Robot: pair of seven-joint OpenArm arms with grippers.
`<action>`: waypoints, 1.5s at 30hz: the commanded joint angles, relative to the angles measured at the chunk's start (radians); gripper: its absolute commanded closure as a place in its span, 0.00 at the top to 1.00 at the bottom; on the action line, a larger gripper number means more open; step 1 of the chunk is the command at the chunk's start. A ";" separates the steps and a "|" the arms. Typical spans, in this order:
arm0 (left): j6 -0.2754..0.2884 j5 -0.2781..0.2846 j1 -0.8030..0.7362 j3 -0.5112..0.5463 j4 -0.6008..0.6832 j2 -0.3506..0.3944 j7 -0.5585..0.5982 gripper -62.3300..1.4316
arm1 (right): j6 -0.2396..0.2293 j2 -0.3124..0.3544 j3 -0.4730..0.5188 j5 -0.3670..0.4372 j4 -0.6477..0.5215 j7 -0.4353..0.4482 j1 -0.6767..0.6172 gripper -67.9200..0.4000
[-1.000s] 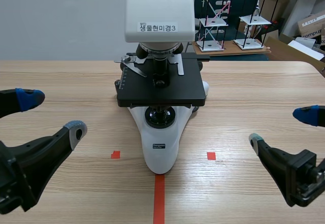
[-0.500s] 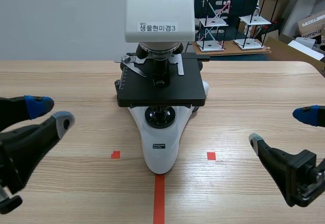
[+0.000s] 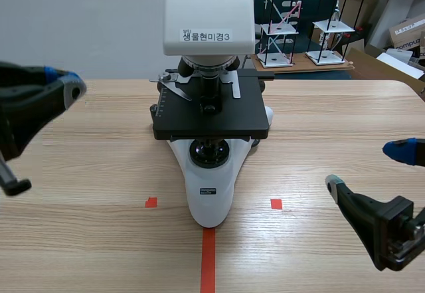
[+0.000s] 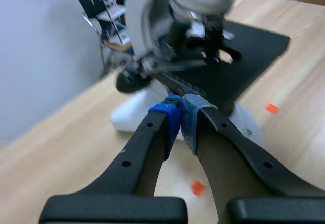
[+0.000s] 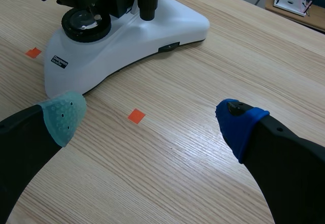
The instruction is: Point at the stage clip
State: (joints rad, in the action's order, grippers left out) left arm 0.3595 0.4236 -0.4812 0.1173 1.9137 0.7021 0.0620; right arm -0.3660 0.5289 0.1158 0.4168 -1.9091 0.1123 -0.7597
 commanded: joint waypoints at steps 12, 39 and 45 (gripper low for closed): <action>-0.005 0.010 0.447 -0.314 -0.227 0.136 -0.037 0.05 | 0.000 0.009 0.008 0.010 -0.014 0.016 0.009 0.83; 0.111 0.003 0.748 -0.529 -0.426 0.127 -0.009 0.05 | 0.000 0.008 0.008 0.010 -0.014 0.017 0.009 0.83; 0.119 0.002 0.750 -0.556 -0.426 0.127 -0.010 0.05 | 0.000 0.009 0.008 0.010 -0.014 0.016 0.009 0.83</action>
State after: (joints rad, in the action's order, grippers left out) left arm 0.4759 0.4198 0.2607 -0.4339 1.4742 0.8337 0.0376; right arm -0.3660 0.5289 0.1158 0.4168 -1.9091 0.1108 -0.7593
